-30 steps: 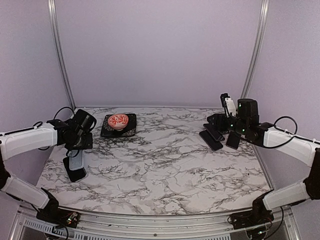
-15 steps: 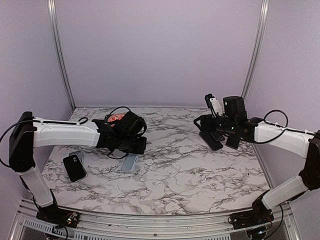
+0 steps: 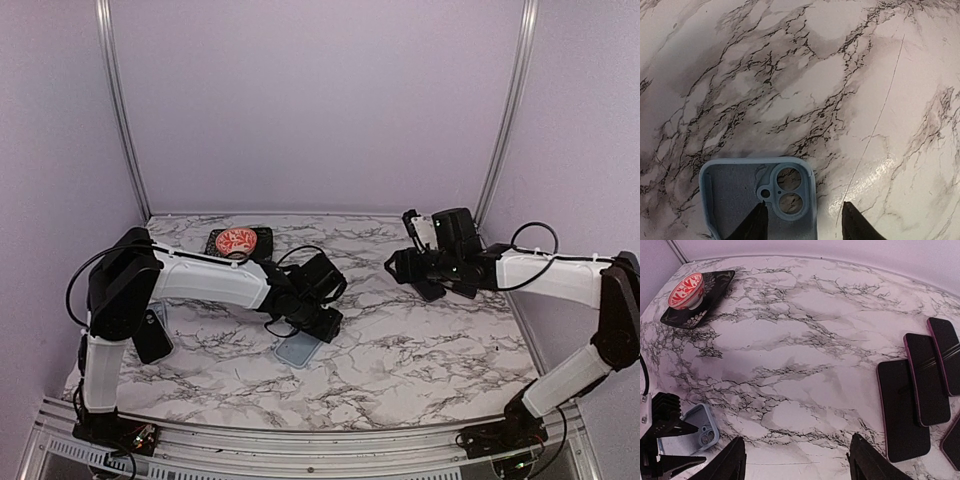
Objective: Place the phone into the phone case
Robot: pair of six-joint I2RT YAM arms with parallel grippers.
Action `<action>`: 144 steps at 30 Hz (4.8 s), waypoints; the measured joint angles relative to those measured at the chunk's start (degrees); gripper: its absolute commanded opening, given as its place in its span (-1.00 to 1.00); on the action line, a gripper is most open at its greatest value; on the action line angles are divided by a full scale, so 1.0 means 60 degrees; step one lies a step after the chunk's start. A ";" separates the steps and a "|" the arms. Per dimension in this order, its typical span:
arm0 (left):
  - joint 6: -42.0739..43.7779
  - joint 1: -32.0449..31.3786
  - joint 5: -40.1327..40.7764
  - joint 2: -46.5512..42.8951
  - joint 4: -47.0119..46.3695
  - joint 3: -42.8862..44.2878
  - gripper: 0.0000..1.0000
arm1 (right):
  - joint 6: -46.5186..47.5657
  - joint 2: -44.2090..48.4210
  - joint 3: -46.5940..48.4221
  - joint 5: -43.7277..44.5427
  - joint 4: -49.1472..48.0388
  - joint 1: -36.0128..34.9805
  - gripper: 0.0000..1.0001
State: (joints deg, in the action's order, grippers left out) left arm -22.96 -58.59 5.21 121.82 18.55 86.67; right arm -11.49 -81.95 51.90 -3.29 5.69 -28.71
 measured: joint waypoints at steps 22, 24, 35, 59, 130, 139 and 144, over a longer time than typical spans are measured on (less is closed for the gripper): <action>0.0546 0.1257 0.0696 -0.2772 -0.0710 -0.4401 -0.83 | -0.1188 -0.3639 0.0710 0.0131 0.0463 -0.3391 -0.72; 0.0656 0.1198 0.0627 -0.2721 -0.0769 -0.4364 -0.83 | -0.1235 -0.3803 0.0973 0.0131 0.0455 -0.3391 -0.72; 0.1446 0.0357 -0.0954 -0.2357 -0.1515 -0.4062 -0.83 | -0.1111 -0.4666 0.1927 0.0484 0.0430 -0.3384 -0.73; 0.0328 0.1417 0.0404 -0.4506 -0.1617 -0.4306 0.98 | -0.1075 -0.2412 0.2535 0.3887 0.2634 0.2940 0.97; 0.0980 0.1541 0.1734 -0.4732 -0.1468 -0.4881 0.98 | 0.0138 -0.3657 0.2193 0.0933 0.6349 0.4900 0.22; 0.0976 0.1541 0.1738 -0.4732 -0.1464 -0.4881 0.98 | -0.0066 -0.2881 0.2208 0.1963 0.6776 0.4306 0.10; 0.0958 0.1541 0.1745 -0.4732 -0.1464 -0.4881 0.98 | -0.0452 -0.1111 0.2528 0.2881 0.6706 0.3238 0.04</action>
State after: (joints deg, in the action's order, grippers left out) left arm -17.21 -49.34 15.68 93.43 9.76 57.39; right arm -14.20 -88.62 67.07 14.00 45.93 -9.28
